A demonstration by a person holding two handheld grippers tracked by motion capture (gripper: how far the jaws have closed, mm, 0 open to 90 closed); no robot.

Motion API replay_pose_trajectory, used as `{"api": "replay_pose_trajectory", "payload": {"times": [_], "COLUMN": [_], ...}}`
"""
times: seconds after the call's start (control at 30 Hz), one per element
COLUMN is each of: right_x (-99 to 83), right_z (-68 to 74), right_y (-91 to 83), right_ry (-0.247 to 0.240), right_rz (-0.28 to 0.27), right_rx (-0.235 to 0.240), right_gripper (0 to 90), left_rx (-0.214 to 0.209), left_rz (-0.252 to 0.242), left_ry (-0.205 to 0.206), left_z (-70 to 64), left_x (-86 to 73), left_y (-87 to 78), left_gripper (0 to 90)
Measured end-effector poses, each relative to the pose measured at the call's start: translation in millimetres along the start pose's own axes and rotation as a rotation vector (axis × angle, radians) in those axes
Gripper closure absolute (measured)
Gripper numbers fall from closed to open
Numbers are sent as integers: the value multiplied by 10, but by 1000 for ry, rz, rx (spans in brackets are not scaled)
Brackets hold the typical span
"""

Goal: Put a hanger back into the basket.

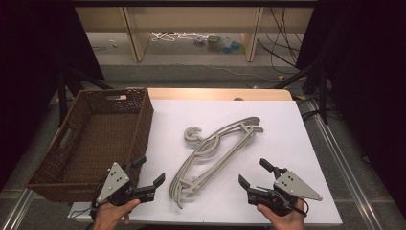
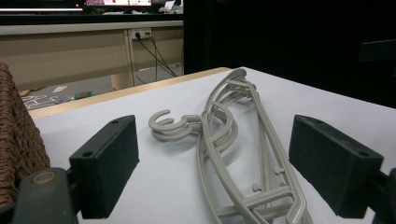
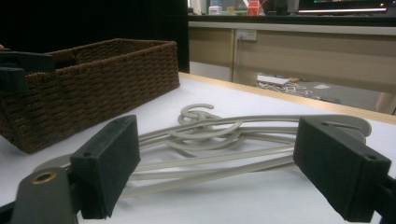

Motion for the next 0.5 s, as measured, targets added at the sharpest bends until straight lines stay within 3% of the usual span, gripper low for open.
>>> {"api": "replay_pose_trajectory", "payload": {"times": [0.07,0.5], "right_x": [-21,-9], "right_z": [14,10], "right_y": [-14,-6], "right_ry": [15,-4], "right_rz": [26,14], "right_rx": [-2,3], "right_gripper": [155,158], "left_rx": [1,-17], "left_rz": [0,-10], "left_ry": [-4,12], "left_z": [2,-13], "left_x": [4,6], "left_y": [-1,24], "left_gripper": [158,157]}}
Point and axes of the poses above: each handheld gripper's, and its own axes: y roughly forward along the jaws, x roughly out of its top, z roughly to its left, the point moved 8 cm from there along y, roughly forward along the jaws, and after that the axes turned 2 degrees about -z, right-handed, at the moved point
